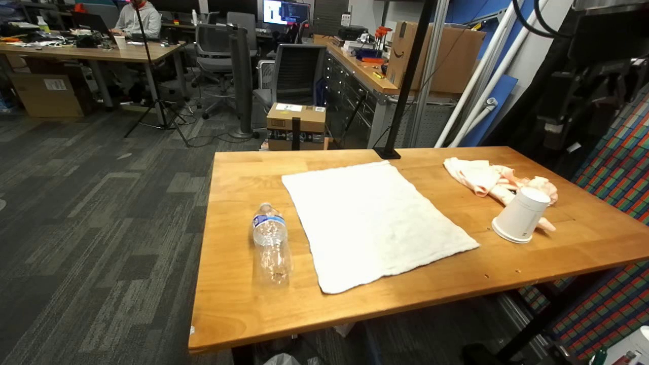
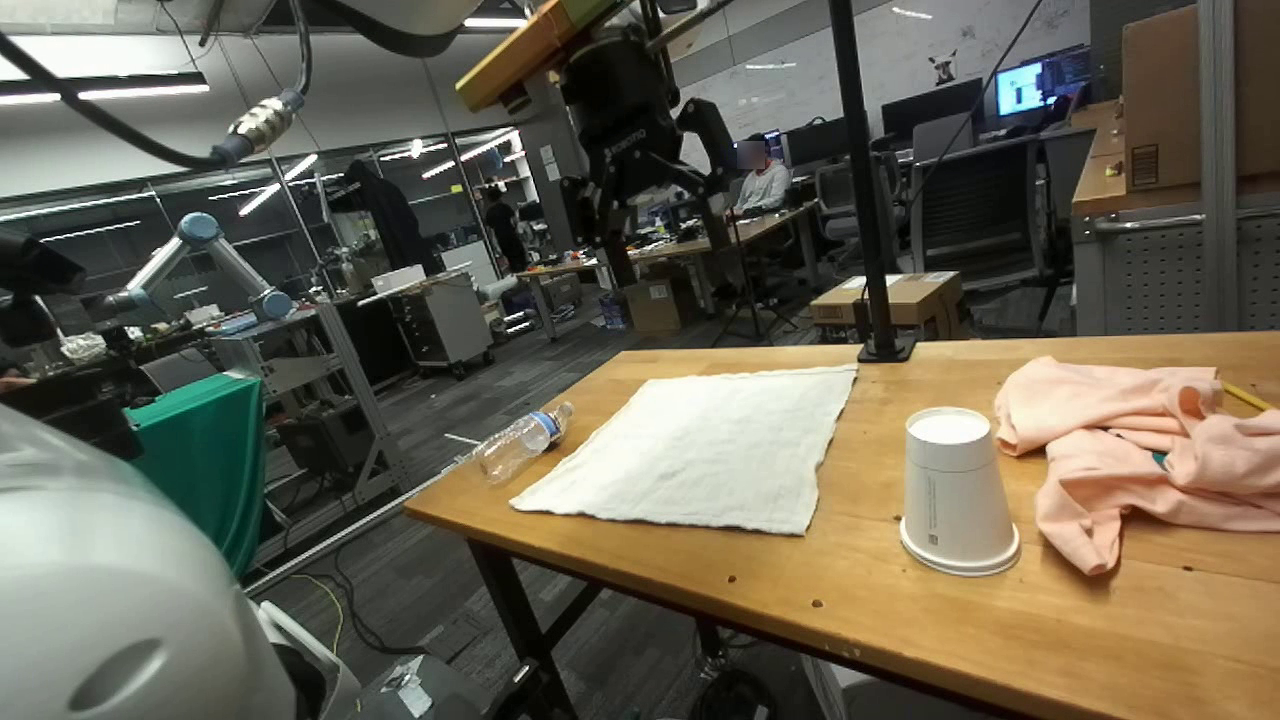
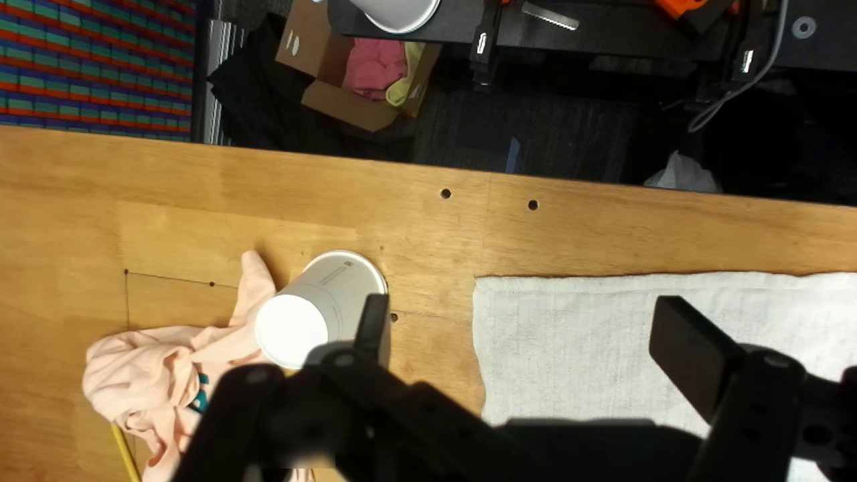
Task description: Fold the white cloth and move it to the left
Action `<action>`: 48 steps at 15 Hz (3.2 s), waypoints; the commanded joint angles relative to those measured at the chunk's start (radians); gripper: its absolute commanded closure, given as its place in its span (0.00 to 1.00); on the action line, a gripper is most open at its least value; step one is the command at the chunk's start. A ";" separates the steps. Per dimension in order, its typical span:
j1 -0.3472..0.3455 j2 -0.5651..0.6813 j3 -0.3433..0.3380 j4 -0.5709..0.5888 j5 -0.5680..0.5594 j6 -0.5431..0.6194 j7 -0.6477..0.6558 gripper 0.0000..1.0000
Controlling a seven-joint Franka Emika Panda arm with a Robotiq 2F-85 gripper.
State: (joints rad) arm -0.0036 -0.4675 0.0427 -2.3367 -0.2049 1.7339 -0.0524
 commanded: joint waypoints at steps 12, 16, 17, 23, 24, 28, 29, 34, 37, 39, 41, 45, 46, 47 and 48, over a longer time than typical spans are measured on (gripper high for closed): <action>0.071 0.076 0.040 -0.050 0.119 0.318 0.111 0.00; 0.069 0.110 0.068 -0.097 0.090 0.546 0.157 0.00; 0.062 0.112 0.071 -0.113 0.075 0.578 0.159 0.00; -0.008 0.097 0.056 -0.250 -0.056 0.684 0.184 0.00; -0.020 0.099 0.053 -0.267 -0.075 0.697 0.189 0.00; -0.058 0.145 0.063 -0.303 -0.136 0.783 0.248 0.00; -0.062 0.162 0.067 -0.305 -0.143 0.805 0.263 0.00; -0.063 0.253 0.065 -0.293 -0.110 0.943 0.371 0.00; -0.084 0.293 0.056 -0.303 -0.129 1.017 0.434 0.00; -0.104 0.313 0.050 -0.316 -0.153 1.050 0.460 0.00; -0.123 0.334 0.044 -0.325 -0.188 1.075 0.481 0.00; -0.147 0.372 0.041 -0.345 -0.231 1.149 0.514 0.00; -0.151 0.383 0.043 -0.349 -0.240 1.171 0.527 0.00; -0.153 0.395 0.044 -0.354 -0.250 1.193 0.541 0.00; -0.156 0.406 0.045 -0.362 -0.265 1.213 0.562 0.00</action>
State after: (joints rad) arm -0.1441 -0.0838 0.0821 -2.6794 -0.4184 2.8694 0.4431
